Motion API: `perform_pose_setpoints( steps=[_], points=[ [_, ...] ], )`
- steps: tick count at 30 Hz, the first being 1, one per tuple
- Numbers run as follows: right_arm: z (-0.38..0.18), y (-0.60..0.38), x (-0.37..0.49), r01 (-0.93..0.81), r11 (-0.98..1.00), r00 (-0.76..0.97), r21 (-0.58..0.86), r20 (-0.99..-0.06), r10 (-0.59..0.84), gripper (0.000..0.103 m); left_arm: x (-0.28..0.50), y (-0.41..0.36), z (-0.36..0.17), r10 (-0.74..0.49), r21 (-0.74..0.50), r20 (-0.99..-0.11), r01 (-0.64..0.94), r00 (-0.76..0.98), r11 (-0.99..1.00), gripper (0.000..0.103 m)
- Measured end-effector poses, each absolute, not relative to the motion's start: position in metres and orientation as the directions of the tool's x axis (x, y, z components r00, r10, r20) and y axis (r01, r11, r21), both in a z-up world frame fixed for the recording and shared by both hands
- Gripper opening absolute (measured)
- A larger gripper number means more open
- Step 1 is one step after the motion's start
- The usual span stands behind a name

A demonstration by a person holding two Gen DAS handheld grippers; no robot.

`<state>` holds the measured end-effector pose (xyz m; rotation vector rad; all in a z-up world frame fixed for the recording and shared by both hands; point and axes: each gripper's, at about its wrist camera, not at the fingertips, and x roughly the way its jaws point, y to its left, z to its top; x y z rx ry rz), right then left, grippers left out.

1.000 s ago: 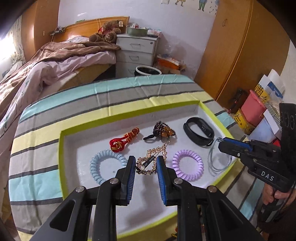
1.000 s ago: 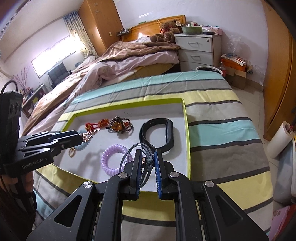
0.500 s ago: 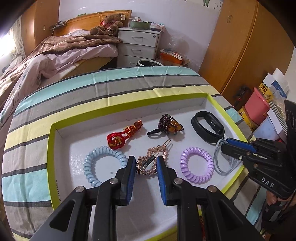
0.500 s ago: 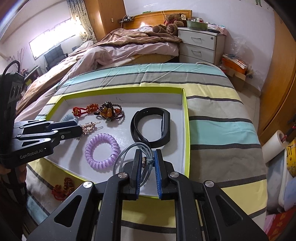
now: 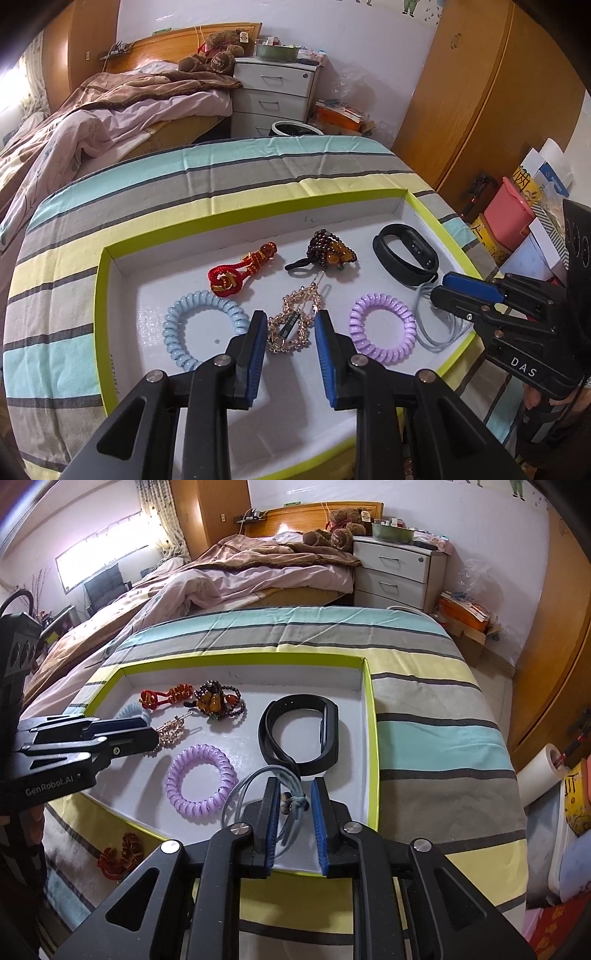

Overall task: Organize jewelry
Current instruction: 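Open both grippers to release the hair clip and cable in the box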

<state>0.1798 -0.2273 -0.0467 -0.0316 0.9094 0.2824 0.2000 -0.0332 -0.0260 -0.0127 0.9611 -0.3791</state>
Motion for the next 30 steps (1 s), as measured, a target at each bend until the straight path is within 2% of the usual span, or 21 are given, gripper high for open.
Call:
perform_pose_setpoints(
  steps=[3, 15, 30],
  points=[
    [-0.045, -0.227, 0.179, -0.254, 0.962, 0.584, 0.096, -0.778, 0.232, 0.033, 0.196, -0.031, -0.022, -0.329, -0.186, -0.788, 0.308, 0.520, 0.933, 0.030],
    [-0.027, -0.233, 0.150, -0.240, 0.960, 0.631, 0.147, -0.727, 0.269, 0.035, 0.160, -0.019, 0.009, -0.347, -0.201, -0.735, 0.300, 0.583, 0.932, 0.043],
    [-0.035, -0.206, 0.100, -0.382, 0.867, 0.527, 0.319, -0.696, 0.488, 0.038, 0.082, 0.029, 0.014, -0.331, -0.263, -0.693, 0.203, 0.640, 0.943, 0.044]
  ],
)
